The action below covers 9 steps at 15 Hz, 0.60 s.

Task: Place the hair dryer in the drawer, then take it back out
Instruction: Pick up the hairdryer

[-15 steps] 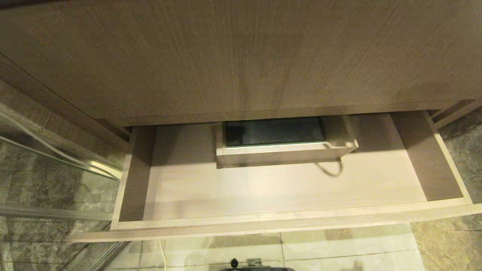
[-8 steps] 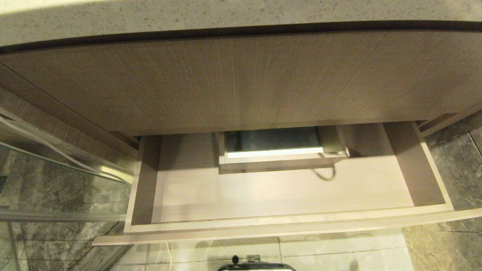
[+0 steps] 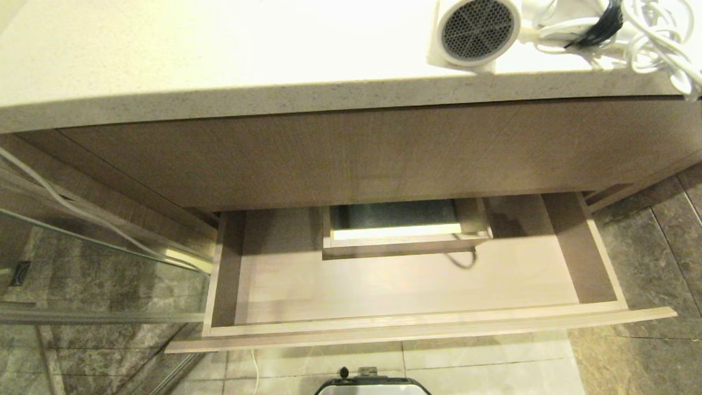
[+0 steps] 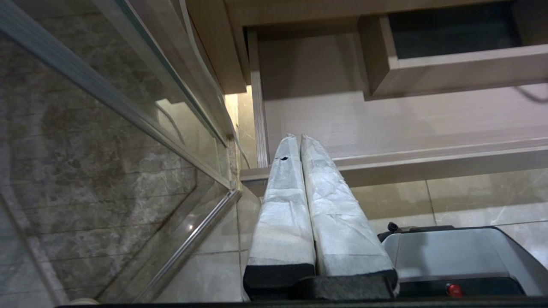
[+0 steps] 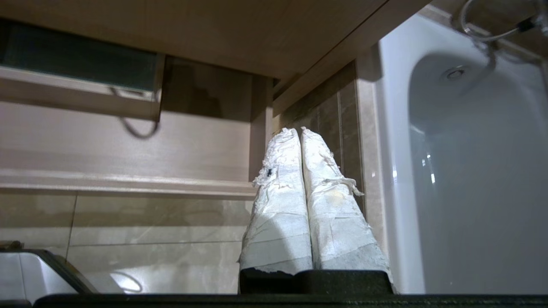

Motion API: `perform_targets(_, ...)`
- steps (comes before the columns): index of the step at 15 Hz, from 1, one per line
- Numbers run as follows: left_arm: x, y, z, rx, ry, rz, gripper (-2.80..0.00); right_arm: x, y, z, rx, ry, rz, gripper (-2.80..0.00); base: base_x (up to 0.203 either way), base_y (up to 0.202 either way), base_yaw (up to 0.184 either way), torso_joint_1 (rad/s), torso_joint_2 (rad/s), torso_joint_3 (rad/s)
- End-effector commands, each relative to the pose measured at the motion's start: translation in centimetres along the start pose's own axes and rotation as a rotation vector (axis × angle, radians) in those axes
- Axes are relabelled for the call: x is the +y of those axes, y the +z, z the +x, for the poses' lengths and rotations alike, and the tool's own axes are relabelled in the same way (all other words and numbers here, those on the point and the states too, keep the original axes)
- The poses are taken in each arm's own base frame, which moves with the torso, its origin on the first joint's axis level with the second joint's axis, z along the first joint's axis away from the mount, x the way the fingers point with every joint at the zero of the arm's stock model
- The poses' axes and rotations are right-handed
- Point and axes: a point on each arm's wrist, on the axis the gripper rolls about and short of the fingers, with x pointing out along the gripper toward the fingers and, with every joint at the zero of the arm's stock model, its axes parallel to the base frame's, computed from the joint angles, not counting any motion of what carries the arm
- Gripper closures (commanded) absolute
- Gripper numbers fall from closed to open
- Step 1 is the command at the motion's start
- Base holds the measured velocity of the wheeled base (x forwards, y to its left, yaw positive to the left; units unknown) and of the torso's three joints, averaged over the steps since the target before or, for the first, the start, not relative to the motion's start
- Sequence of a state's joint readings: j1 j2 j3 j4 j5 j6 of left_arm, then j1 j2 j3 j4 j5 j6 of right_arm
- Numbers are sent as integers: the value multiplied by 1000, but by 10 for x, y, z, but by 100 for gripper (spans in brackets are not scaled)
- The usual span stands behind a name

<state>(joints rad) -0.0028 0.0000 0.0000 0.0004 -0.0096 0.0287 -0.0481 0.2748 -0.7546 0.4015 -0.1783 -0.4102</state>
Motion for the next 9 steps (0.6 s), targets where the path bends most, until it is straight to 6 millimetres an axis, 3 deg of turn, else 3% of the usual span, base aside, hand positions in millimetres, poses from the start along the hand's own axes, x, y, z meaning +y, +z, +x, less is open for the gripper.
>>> perform_targets(1,0,0,0,1,0,0,0,-1,1,-3,-14,-8,0,0,0,0,0,253,-525,-292)
perform_targets(9,0,0,0,1,0,0,0,-2,3,-6,-26,-17,3,0,0,0,0,269,-566,-293)
